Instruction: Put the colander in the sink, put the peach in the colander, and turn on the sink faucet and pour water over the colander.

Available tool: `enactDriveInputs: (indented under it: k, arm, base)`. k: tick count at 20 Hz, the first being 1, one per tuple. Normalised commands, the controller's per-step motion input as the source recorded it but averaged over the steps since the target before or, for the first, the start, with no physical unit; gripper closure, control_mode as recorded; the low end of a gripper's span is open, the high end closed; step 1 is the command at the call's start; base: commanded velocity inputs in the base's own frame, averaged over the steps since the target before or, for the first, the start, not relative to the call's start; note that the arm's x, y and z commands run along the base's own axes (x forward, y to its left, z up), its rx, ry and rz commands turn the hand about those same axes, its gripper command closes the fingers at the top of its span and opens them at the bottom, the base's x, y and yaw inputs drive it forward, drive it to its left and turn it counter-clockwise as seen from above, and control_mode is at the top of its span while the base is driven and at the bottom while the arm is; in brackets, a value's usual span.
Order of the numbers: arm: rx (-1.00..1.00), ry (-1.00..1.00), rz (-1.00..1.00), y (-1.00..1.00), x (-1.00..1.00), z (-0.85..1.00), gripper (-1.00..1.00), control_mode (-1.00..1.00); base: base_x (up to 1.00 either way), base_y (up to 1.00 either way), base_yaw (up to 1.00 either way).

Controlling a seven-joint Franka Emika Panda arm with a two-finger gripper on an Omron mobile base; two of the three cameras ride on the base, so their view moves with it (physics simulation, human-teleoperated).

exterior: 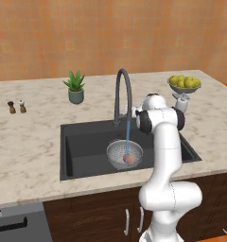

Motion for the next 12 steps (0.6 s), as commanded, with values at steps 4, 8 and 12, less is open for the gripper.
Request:
enactDriveInputs:
  k: [4,8,12]
  arm:
    - [0.05,0.02,-0.02,-1.00,0.14,-0.77,1.00,-1.00]
    - [0.14,0.00,-0.01,-1.00,0.00,-0.50,1.00,-1.00]
    - [0.39,0.00,0.00,-1.00,-0.34,0.53,1.00,-1.00]
  base:
    - [0.00,0.00,0.00]
    - [0.00,0.00,0.00]
    - [0.00,0.00,0.00]
